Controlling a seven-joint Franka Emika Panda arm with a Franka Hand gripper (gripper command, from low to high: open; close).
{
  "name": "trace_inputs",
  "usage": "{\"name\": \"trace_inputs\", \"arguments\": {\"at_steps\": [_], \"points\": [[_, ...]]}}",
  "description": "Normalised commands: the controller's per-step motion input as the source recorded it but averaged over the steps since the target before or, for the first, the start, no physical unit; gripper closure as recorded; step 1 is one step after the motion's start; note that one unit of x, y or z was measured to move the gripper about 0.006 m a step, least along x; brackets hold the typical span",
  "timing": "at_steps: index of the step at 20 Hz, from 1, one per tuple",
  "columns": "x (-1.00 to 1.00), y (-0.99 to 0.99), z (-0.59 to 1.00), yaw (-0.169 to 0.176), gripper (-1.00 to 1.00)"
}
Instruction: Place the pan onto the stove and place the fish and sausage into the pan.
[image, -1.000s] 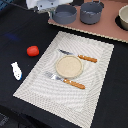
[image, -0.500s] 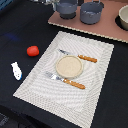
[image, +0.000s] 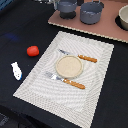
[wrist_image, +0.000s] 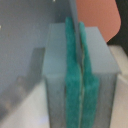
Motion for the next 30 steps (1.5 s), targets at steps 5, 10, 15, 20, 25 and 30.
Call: {"name": "trace_inputs", "arguments": {"at_steps": [5,10,15,20,25,30], "points": [[0.07,0.36,-0.19,0.0,1.0],[0.17,0.28,-0.13,0.0,1.0],[0.16,0.27,-0.13,0.0,1.0],[0.19,0.22,-0.11,0.0,1.0],[0.1,0.22,-0.07,0.0,1.0],[0.09,0.23,0.34,0.0,-1.0]]}}
